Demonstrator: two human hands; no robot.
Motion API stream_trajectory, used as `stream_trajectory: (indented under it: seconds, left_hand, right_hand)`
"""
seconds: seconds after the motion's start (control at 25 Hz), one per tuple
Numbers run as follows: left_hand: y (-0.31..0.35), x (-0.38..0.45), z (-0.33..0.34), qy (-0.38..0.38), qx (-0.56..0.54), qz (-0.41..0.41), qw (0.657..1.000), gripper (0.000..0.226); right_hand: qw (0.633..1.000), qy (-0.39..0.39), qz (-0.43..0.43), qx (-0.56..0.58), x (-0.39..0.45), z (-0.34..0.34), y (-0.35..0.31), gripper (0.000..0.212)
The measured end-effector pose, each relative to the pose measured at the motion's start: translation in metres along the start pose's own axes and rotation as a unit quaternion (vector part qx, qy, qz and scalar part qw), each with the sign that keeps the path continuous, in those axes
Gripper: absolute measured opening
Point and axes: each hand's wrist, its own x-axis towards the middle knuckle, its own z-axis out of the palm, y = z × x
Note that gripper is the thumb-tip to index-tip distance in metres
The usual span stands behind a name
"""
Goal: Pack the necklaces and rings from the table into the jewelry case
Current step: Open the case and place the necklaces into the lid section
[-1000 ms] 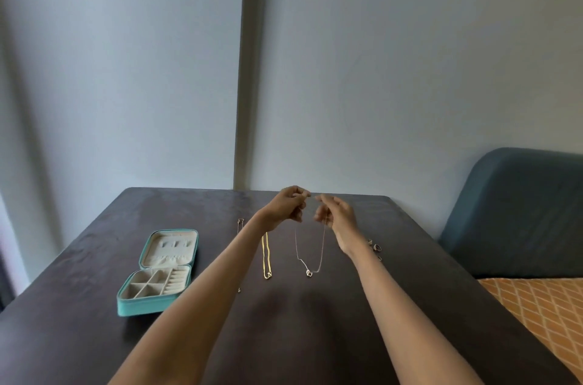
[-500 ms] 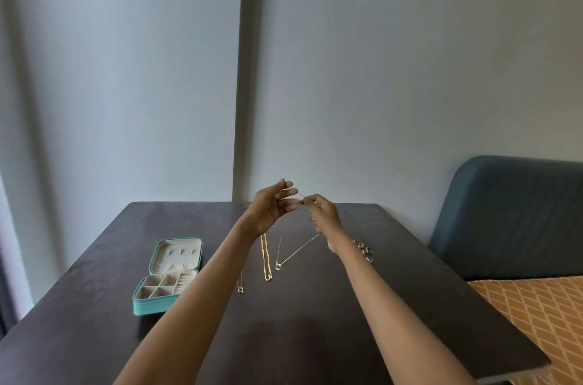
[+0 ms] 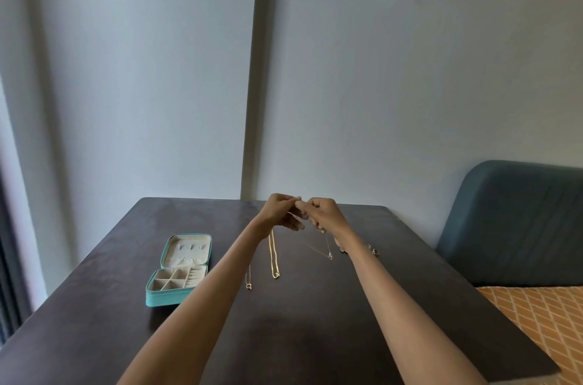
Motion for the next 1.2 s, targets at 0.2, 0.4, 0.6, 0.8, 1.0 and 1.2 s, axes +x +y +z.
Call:
stream_trajectory:
  seconds: [0.2,0.4,0.6,0.8,1.0,1.2]
  left_hand:
    - [0.005,-0.003,0.002,-0.075,0.034,-0.037,0.996,0.032]
    - [0.006,-0.004,-0.002,-0.133,-0.072,-0.073,0.986,0.037]
    - [-0.002,0.000,-0.006,-0.026,-0.303,-0.032,0.952,0.021]
    - [-0.022,0.007,-0.011,0.057,-0.342,0.006,0.938,0.020]
    - [-0.028,0.004,-0.007,0.059,-0.015,-0.026,0.998,0.025]
    - [-0.026,0.002,0.000,-0.078,0.034,-0.088,0.992,0.029]
  right_hand:
    - [0.989,0.053,0.042,0.134,-0.001,-0.003,0.011,0.032]
    - [0.973,0.087,0.089,0.195,0.003,0.010,0.019,0.030]
    - [0.978,0.051,0.096,0.180,-0.003,0.028,0.037,0.029]
    - [0.986,0.004,0.077,0.150,-0.012,0.044,0.047,0.018]
    - [0.990,0.013,0.068,0.121,-0.016,0.046,0.036,0.030]
    - [0.971,0.101,0.106,0.187,-0.015,0.038,0.031,0.034]
